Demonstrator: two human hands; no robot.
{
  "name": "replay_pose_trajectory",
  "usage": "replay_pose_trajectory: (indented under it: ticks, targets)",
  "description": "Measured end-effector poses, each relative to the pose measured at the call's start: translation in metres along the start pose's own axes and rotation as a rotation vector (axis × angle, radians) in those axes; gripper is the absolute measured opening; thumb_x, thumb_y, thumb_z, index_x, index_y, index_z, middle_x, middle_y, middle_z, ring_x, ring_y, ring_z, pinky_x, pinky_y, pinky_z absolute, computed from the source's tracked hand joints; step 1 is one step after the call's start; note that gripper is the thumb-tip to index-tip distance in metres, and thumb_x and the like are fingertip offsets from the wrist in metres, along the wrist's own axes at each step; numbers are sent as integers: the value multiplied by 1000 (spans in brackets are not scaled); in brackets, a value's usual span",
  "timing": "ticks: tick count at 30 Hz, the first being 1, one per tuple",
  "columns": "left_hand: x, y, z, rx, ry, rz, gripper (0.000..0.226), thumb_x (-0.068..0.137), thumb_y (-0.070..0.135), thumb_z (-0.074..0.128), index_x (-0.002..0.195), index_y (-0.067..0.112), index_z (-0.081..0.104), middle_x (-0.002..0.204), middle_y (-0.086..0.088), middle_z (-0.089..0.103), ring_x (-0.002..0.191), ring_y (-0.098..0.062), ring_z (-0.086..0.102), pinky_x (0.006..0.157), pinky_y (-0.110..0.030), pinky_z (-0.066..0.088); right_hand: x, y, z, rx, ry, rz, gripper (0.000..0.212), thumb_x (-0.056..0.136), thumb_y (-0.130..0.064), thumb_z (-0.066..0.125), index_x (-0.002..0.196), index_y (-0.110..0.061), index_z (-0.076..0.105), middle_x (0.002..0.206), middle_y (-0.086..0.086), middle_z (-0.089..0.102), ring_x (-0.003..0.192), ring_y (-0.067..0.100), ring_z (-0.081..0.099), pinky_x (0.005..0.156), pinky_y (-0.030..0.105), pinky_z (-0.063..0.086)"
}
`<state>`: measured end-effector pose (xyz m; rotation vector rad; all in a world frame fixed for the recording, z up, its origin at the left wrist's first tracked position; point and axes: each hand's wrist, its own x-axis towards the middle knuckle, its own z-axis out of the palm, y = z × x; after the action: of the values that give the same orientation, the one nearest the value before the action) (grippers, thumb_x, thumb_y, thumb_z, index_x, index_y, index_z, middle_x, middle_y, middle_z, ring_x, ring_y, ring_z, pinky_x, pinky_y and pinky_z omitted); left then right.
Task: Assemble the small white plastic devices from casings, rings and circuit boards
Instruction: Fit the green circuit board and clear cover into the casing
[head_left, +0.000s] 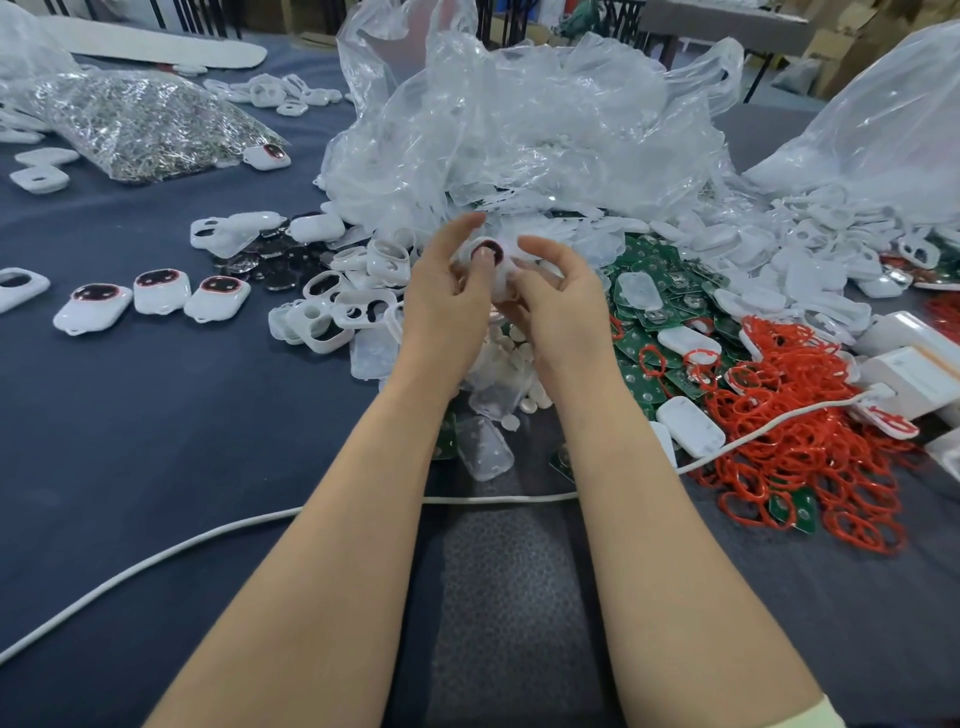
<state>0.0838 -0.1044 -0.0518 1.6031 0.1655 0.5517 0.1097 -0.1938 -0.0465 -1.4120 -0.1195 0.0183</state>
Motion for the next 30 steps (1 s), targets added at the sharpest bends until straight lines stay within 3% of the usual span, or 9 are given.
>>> replay_pose_trajectory:
  ticks: [3,6,8,11,17,21,25,30]
  targets:
    - [3,-3,-3,46,15,-31,28,95,22,59,121,14,58,106,8,63,89,6,59,80,-13,48,0,0,1,-45,11,-64,22,93,-3,57,113,-11,55,109,10,69,92,15,65,85,29,53]
    - [2,-2,-3,-6,-29,-97,15,91,20,65,102,10,66,95,-10,70,88,-19,67,86,-35,54,0,0,2,-25,8,-115,23,93,3,51,109,-12,56,111,14,68,100,19,64,92,33,51]
    - [0,0,-3,-125,-22,-136,5,89,14,67,93,12,65,93,-16,70,90,-29,68,91,-42,55,0,1,1,-28,3,-142,24,92,5,49,106,-12,57,109,14,68,101,20,65,93,33,51]
    - [2,0,-4,-260,-49,-197,7,88,8,67,85,14,64,83,-9,68,81,-21,66,89,-37,55,1,3,0,-30,-8,-165,25,91,6,49,100,-16,59,102,11,70,95,17,66,90,32,52]
    - [3,-1,-5,-296,-100,-216,7,90,18,66,91,11,68,92,-13,69,89,-21,66,89,-31,55,5,7,-2,-29,3,-148,26,93,4,49,100,-20,59,104,10,70,96,17,65,92,37,50]
    - [4,-3,-5,-241,-47,-178,10,93,19,63,86,13,66,88,-11,70,87,-21,68,81,-28,57,5,7,-1,-37,-15,-130,23,92,1,52,103,-17,59,106,10,69,100,19,65,94,36,51]
    - [5,-6,-3,-161,-14,-172,14,95,20,60,93,8,65,89,-13,70,88,-24,68,81,-32,57,5,6,-3,-138,-93,-111,24,92,-3,57,113,-15,57,119,10,64,111,18,61,97,30,50]
    - [4,-9,-3,-113,-35,-179,21,95,23,61,102,4,68,98,-20,70,92,-28,68,84,-36,57,5,7,-6,-178,-106,-130,25,91,5,55,107,-13,59,106,8,67,97,11,63,85,19,52]
